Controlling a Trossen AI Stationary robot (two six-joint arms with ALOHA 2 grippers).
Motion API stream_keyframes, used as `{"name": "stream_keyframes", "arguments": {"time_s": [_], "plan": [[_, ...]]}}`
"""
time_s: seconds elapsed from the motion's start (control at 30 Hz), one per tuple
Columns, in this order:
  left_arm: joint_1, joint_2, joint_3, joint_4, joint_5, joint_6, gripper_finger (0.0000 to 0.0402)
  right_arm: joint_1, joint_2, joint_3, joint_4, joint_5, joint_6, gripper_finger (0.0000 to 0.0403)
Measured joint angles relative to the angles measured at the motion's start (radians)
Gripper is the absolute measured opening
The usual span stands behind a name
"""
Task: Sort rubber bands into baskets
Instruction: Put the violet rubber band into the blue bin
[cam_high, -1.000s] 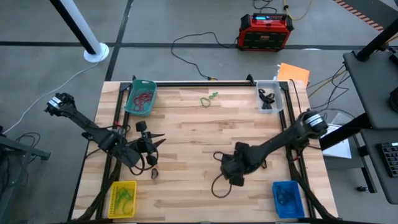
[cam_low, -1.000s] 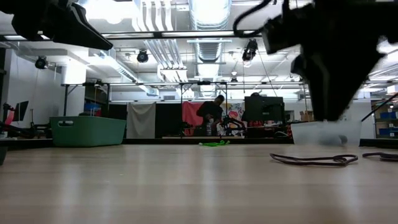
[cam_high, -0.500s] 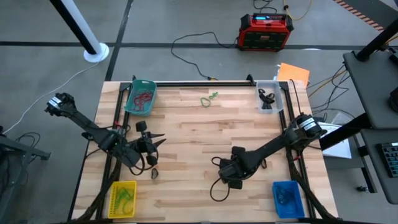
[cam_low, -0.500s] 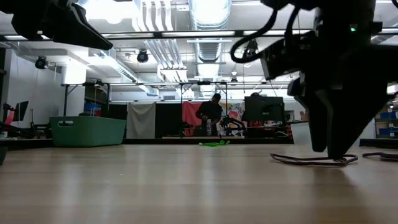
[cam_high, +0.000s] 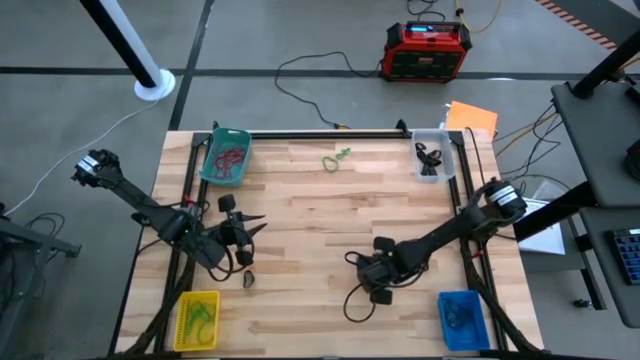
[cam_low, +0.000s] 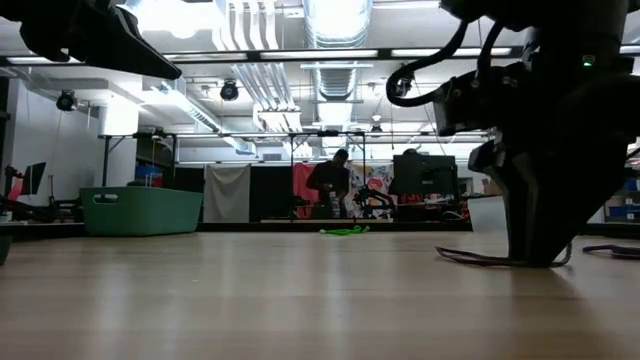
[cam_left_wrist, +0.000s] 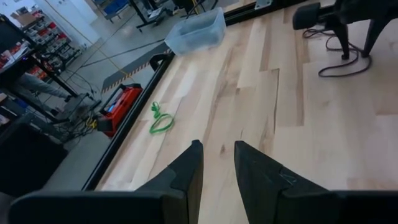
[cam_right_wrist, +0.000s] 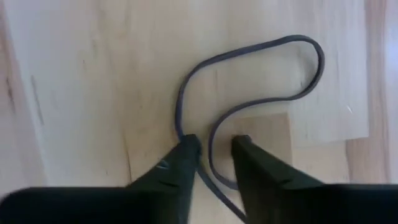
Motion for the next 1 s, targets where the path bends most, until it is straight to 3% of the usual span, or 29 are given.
{"name": "stream_keyframes", "arguments": {"time_s": [0.17, 0.53, 1.0], "plan": [[0.000, 0.000, 0.000, 0.000, 0.000, -0.016, 0.0076, 0.000, 0.002, -0.019, 0.043, 0.001, -0.046, 0.0019], [0.000, 0.000, 0.000, 0.002, 0.000, -0.026, 0.0076, 0.000, -0.047, 0.058, -0.061, -0.008, -0.042, 0.0009], [0.000, 0.000, 0.000, 0.002, 0.001, -0.058, 0.0076, 0.012, -0.055, 0.106, -0.050, 0.001, -0.002, 0.0009]]}}
